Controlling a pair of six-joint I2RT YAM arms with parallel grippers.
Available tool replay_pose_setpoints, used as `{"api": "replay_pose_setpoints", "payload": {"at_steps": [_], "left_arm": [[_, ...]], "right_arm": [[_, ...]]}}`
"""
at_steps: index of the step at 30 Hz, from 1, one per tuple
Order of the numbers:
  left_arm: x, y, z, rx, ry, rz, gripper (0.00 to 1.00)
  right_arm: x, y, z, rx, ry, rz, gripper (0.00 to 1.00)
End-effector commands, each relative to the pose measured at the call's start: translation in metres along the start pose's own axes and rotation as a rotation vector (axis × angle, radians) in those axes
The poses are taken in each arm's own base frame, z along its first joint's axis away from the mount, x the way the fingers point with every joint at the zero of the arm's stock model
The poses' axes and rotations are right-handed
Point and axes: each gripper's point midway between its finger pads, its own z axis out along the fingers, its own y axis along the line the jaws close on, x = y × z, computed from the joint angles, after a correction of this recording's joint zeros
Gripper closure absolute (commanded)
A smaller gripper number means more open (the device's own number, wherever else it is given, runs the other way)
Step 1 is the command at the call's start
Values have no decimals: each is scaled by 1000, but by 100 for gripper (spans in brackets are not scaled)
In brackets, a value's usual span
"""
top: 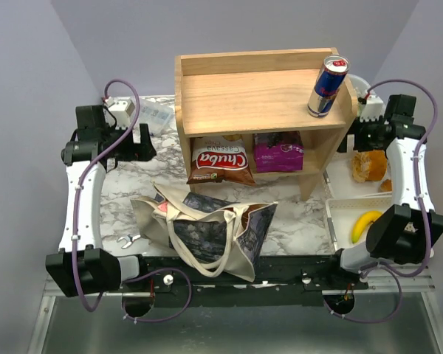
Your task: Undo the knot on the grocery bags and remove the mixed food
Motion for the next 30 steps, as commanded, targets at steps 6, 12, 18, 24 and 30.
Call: {"api": "replay_pose_setpoints", "payload": {"at_steps": [6,12,18,24,30], "left_arm": [[83,-85,-29,381,3,-51,2],[104,-112,-30,527,-41,-84,1],[107,-129,-26,628,-122,-103,5],[115,-145,-13,655,-154,-73,11],[111,-146,9,630,-161,-112,13]], "right_arm": [[100,45,-32,-117,189,-58,2],[126,76,-46,-217,158,-99,7],[99,83,-42,-245,14,-105,8],[87,104,-43,-349,-124,-157,9],[83,106,-37,-363,-197,-183,11]]}}
